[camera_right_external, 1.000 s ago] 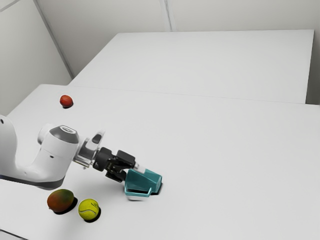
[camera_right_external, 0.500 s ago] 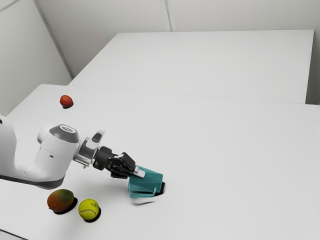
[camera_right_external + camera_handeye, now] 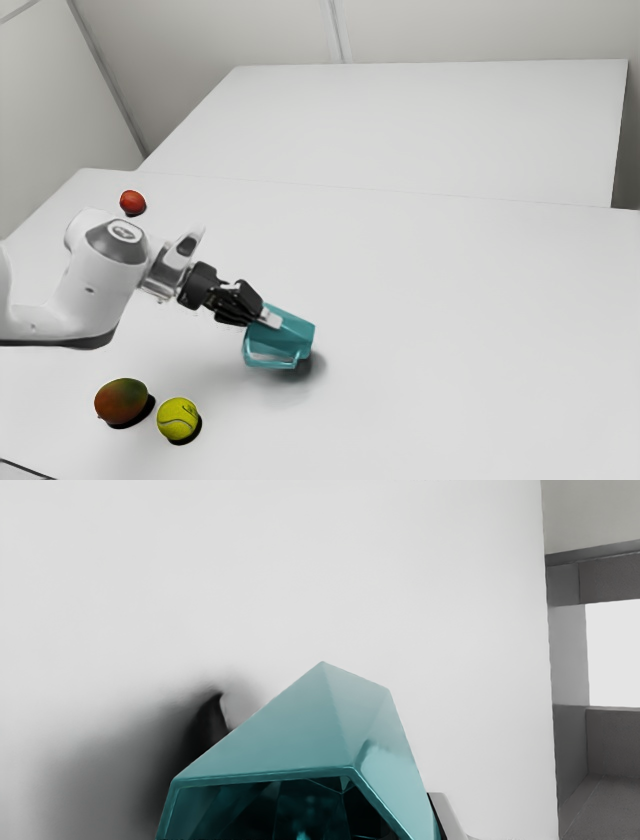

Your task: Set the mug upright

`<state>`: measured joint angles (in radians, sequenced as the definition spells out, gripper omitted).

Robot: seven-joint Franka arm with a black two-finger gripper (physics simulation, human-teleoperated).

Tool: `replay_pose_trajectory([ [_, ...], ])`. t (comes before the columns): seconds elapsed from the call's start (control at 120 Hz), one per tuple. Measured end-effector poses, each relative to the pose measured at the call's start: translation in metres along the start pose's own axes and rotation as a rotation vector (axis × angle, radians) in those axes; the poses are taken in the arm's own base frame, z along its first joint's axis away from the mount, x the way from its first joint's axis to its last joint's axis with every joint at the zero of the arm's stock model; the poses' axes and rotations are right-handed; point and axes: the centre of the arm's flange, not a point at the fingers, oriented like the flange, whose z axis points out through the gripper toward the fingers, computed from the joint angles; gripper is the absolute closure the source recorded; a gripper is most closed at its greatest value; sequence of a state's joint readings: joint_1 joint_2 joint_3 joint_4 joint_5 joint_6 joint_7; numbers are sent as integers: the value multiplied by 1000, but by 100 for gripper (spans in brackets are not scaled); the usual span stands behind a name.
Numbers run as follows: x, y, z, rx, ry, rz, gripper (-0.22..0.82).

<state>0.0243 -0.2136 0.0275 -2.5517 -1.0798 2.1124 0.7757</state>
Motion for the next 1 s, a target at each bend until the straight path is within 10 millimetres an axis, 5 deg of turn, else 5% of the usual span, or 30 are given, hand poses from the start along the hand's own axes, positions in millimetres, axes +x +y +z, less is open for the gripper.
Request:
replay_pose_trajectory([
  [0.375, 67, 74, -68, 327, -184, 251, 77],
  [0.567, 70, 83, -79, 517, -275, 245, 77],
  [1.0, 82, 69, -76, 794, -327, 133, 77],
])
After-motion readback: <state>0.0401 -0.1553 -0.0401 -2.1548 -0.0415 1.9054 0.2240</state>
